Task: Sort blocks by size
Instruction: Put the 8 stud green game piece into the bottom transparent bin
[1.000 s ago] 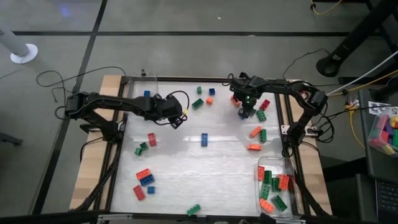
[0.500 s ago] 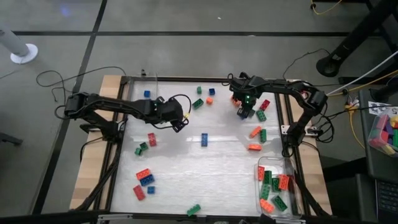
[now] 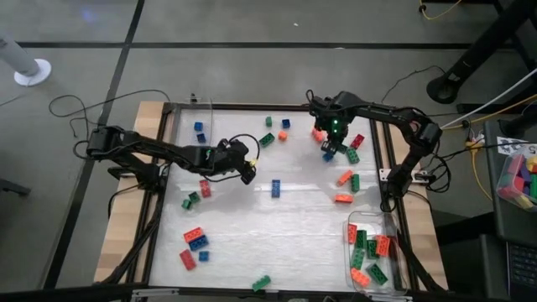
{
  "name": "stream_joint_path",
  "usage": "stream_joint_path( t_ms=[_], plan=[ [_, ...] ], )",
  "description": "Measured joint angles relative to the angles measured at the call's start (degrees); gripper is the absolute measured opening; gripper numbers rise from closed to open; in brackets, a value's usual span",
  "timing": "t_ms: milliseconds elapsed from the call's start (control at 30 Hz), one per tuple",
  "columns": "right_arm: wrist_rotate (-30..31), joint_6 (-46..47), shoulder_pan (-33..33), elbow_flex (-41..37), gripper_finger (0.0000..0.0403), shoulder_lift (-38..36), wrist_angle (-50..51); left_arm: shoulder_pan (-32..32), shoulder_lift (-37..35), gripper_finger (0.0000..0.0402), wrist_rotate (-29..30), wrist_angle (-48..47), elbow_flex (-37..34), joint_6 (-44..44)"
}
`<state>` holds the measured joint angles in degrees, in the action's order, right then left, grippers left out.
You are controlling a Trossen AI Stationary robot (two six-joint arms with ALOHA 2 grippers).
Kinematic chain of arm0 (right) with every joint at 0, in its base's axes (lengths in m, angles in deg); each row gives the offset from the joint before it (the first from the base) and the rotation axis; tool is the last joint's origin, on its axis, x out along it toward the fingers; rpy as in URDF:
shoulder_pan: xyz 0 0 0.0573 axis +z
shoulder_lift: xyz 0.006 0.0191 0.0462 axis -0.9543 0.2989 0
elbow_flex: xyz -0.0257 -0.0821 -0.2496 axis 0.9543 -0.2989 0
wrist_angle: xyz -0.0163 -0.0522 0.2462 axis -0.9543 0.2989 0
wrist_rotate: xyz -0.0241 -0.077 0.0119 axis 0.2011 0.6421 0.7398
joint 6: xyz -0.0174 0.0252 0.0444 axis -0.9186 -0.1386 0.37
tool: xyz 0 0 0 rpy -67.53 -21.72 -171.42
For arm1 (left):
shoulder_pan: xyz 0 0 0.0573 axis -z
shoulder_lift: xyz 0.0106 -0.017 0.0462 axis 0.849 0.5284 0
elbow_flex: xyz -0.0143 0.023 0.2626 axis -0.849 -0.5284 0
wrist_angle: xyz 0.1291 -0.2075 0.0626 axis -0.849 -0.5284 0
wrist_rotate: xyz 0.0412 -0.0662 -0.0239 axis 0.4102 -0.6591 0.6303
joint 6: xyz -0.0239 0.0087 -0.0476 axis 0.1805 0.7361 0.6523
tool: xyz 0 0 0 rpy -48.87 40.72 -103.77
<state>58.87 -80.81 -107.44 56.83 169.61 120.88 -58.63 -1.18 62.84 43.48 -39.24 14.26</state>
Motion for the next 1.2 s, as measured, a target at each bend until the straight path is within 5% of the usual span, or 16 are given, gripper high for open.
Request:
stream_joint_path(
  t_ms=[200, 400, 767, 1000, 1200],
  plan=[
    [-4.9, 2.5, 3.7, 6.7, 0.0001, -0.6, 10.7, 2.9, 0.0, 0.0205, 0.0, 14.1, -3.8, -2.9],
    [-7.9, 10.3, 13.9, 9.9, 0.0001, -4.4, 18.0, 5.4, 0.0, 0.0205, -0.2, 21.5, -4.0, -6.2],
    [-7.2, 44.0, 48.7, 10.0, 0.0001, -12.8, 18.1, 10.1, 2.3, 0.0205, -0.2, 31.4, -4.0, -8.6],
    [-2.6, 70.0, 71.0, 10.0, 0.0001, -11.4, 17.4, 13.4, 5.3, 0.0205, -0.2, 31.3, -4.0, -8.6],
    [0.0, 82.8, 83.0, 10.0, 0.0005, -8.8, 13.6, 16.5, 5.7, 0.0205, -0.2, 30.8, -4.0, -11.5]
  ],
)
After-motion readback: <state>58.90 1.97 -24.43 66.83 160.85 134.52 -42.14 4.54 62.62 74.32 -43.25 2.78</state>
